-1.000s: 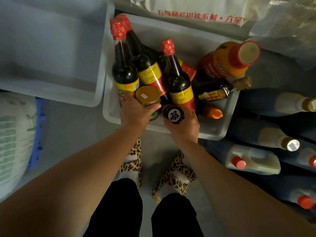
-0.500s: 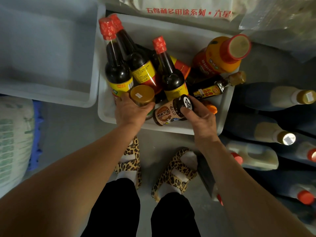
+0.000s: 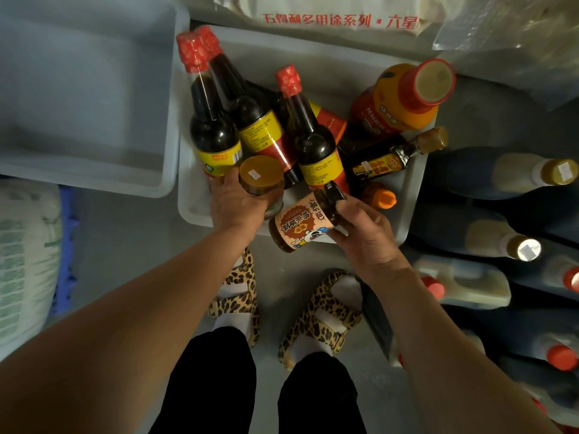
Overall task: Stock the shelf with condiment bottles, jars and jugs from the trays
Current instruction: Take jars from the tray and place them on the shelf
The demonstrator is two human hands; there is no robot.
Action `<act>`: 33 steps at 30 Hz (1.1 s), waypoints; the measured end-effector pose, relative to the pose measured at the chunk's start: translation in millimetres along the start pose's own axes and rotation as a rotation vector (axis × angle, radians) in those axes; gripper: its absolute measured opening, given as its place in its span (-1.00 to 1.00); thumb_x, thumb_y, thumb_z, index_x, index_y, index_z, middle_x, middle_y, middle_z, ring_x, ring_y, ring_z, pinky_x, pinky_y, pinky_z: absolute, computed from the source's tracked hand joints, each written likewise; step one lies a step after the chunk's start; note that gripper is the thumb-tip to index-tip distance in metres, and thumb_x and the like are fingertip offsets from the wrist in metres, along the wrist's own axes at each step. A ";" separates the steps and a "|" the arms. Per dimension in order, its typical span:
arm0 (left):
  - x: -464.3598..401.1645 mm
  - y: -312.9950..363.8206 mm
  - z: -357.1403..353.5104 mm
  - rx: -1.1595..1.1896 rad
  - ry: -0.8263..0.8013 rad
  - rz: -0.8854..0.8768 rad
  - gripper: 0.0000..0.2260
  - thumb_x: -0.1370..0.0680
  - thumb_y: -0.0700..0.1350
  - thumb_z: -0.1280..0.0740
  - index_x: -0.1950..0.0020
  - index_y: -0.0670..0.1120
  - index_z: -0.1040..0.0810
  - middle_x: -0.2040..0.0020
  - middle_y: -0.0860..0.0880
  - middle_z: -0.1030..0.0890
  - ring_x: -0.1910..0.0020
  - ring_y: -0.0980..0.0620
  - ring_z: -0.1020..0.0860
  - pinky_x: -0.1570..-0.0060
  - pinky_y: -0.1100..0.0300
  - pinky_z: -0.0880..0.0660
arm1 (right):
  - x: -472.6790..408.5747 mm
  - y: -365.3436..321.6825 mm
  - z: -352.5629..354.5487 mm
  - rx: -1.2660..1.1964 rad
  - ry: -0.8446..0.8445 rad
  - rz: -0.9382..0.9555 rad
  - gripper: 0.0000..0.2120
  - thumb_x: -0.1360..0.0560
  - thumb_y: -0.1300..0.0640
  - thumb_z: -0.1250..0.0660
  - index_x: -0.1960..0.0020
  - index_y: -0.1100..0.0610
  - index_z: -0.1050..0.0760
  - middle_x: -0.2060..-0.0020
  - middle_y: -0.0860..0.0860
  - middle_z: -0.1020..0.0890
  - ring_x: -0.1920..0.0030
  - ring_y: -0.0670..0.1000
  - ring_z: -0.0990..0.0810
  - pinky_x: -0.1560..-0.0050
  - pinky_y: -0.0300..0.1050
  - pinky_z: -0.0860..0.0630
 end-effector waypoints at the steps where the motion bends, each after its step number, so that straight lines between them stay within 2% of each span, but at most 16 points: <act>1: -0.1 1.0 -0.3 0.005 -0.007 -0.004 -0.32 -0.27 0.20 -0.59 -0.31 0.03 -0.47 -0.31 -0.04 -0.45 -0.30 -0.08 -0.47 -0.25 -0.04 -0.49 | 0.8 2.2 -1.1 -0.024 -0.001 -0.008 -0.65 -0.27 0.02 -0.52 -0.02 0.11 -0.64 0.01 0.09 -0.69 -0.09 0.08 -0.64 -0.15 0.06 -0.58; 3: -1.3 1.3 -1.0 0.025 -0.032 0.001 -0.33 -0.27 0.21 -0.59 -0.29 0.04 -0.49 -0.29 -0.03 -0.49 -0.29 -0.06 -0.48 -0.25 -0.03 -0.49 | 1.9 5.1 -4.4 -0.074 -0.002 -0.019 -0.61 -0.24 -0.01 -0.50 -0.01 0.13 -0.64 0.01 0.12 -0.68 -0.10 0.10 -0.63 -0.21 0.12 -0.57; 7: -3.4 1.3 0.1 0.125 -0.124 0.021 -0.38 -0.28 0.17 -0.60 -0.25 0.04 -0.50 -0.23 0.02 -0.57 -0.26 0.01 -0.51 -0.23 0.02 -0.50 | 2.7 12.0 -4.0 -0.118 0.024 -0.040 -0.58 -0.19 -0.04 -0.49 0.02 0.14 -0.63 0.07 0.10 -0.69 -0.03 0.08 -0.65 -0.15 0.04 -0.59; 9: -1.7 1.8 3.4 0.157 -0.148 0.033 -0.41 -0.31 0.12 -0.60 -0.26 0.03 -0.50 -0.21 0.05 -0.56 -0.22 0.06 -0.50 -0.17 0.12 -0.50 | 3.7 13.1 -1.9 -0.111 0.041 -0.039 -0.55 -0.20 -0.06 -0.48 -0.01 0.13 -0.60 0.04 0.11 -0.68 -0.06 0.10 -0.64 -0.18 0.10 -0.56; 11: 2.1 3.2 6.6 0.196 -0.183 0.055 -0.46 -0.35 0.07 -0.59 -0.26 0.02 -0.49 -0.18 0.09 -0.55 -0.16 0.12 -0.49 0.01 0.32 -0.42 | 5.0 12.3 -0.3 -0.103 0.060 -0.035 -0.52 -0.23 -0.08 -0.48 -0.08 0.12 -0.60 -0.05 0.15 -0.65 -0.14 0.16 -0.60 -0.23 0.20 -0.51; 13: 6.1 1.3 7.3 0.261 -0.234 0.100 -0.50 -0.37 0.08 -0.57 -0.24 0.03 -0.51 -0.16 0.11 -0.58 -0.11 0.15 -0.51 0.11 0.36 -0.34 | 6.9 11.0 2.5 -0.108 0.089 -0.039 -0.41 -0.21 -0.09 -0.53 -0.18 0.13 -0.58 -0.13 0.17 -0.65 -0.19 0.19 -0.60 -0.23 0.22 -0.52; 15: 12.5 5.4 9.3 0.329 -0.290 0.127 -0.53 -0.37 0.10 -0.56 -0.20 0.04 -0.53 -0.12 0.13 -0.60 -0.08 0.20 -0.52 0.06 0.29 -0.39 | 11.9 10.0 5.2 -0.100 0.116 -0.061 -0.20 -0.14 -0.15 -0.60 -0.30 0.14 -0.53 -0.21 0.20 -0.63 -0.22 0.21 -0.60 -0.23 0.23 -0.53; 17: 21.1 14.8 10.2 0.395 -0.351 0.153 -0.60 -0.39 0.04 -0.56 -0.16 0.04 -0.53 -0.06 0.17 -0.59 -0.02 0.30 -0.51 0.03 0.26 -0.39 | 21.3 7.1 6.3 -0.079 0.148 -0.088 -0.09 -0.10 -0.22 -0.61 -0.35 0.12 -0.51 -0.22 0.22 -0.63 -0.19 0.20 -0.63 -0.12 0.17 -0.60; 19: 31.0 32.6 13.9 0.455 -0.420 0.136 -0.76 -0.45 -0.10 -0.52 -0.01 0.08 -0.53 0.07 0.23 -0.58 0.15 0.44 -0.52 0.13 0.37 -0.36 | 32.4 0.6 5.9 -0.069 0.170 -0.097 -0.12 -0.11 -0.23 -0.59 -0.34 0.11 -0.52 -0.19 0.21 -0.65 -0.14 0.19 -0.65 -0.07 0.15 -0.62; 21: 42.1 56.4 23.6 0.494 -0.472 0.095 -0.78 -0.48 -0.18 -0.48 0.06 0.10 -0.52 0.15 0.26 -0.61 0.22 0.49 -0.53 0.16 0.43 -0.38 | 45.7 -10.6 5.7 -0.078 0.212 -0.091 -0.24 -0.19 -0.21 -0.53 -0.30 0.11 -0.55 -0.12 0.18 -0.68 -0.08 0.17 -0.66 -0.11 0.17 -0.61; 23: 52.6 74.4 39.6 0.542 -0.496 0.090 -0.79 -0.50 -0.17 -0.45 0.02 0.11 -0.52 0.11 0.25 -0.63 0.13 0.42 -0.56 0.07 0.32 -0.42 | 61.4 -26.7 1.2 -0.067 0.234 -0.077 -0.40 -0.28 -0.17 -0.48 -0.23 0.11 -0.58 -0.03 0.14 -0.71 -0.02 0.13 -0.68 -0.05 0.12 -0.62; 25: 64.6 91.5 56.7 0.617 -0.533 0.121 -0.77 -0.50 -0.12 -0.44 -0.06 0.12 -0.50 -0.02 0.18 -0.62 -0.05 0.23 -0.58 -0.03 0.16 -0.47 | 78.9 -45.8 -7.1 -0.047 0.231 -0.057 -0.48 -0.29 -0.16 -0.48 -0.15 0.10 -0.61 0.03 0.10 -0.73 0.02 0.10 -0.71 0.02 0.05 -0.63; 28: 86.6 123.1 85.9 0.713 -0.610 0.158 -0.57 -0.42 -0.02 -0.50 -0.23 0.08 -0.45 -0.21 0.03 -0.58 -0.24 -0.02 -0.54 -0.12 -0.08 -0.55 | 111.1 -82.1 -24.8 -0.047 0.222 -0.026 -0.51 -0.29 -0.14 -0.49 -0.12 0.11 -0.62 0.01 0.12 -0.73 0.03 0.10 -0.71 -0.04 0.06 -0.62; 31: 111.9 165.2 126.1 0.738 -0.682 0.157 -0.41 -0.34 0.09 -0.55 -0.31 0.08 -0.44 -0.27 -0.05 -0.57 -0.26 -0.12 -0.54 -0.16 -0.25 -0.53 | 150.1 -126.5 -51.8 -0.035 0.179 0.003 -0.57 -0.40 -0.12 -0.48 -0.15 0.13 -0.60 0.00 0.14 -0.72 0.03 0.10 -0.71 0.00 0.05 -0.64; 33: 129.3 197.5 157.7 0.750 -0.716 0.150 -0.40 -0.32 0.13 -0.53 -0.32 0.09 -0.46 -0.25 -0.07 -0.60 -0.23 -0.15 -0.57 -0.15 -0.25 -0.53 | 179.0 -158.5 -70.1 -0.034 0.158 0.020 -0.58 -0.42 -0.09 -0.46 -0.16 0.15 -0.60 -0.01 0.16 -0.71 0.04 0.11 -0.70 0.03 0.05 -0.66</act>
Point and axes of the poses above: each hand's wrist, its own x-axis away from the middle knuckle, its own z-axis out of the back of the hand, y = z × x, the point moved 8 cm from there along -x, towards the middle knuckle
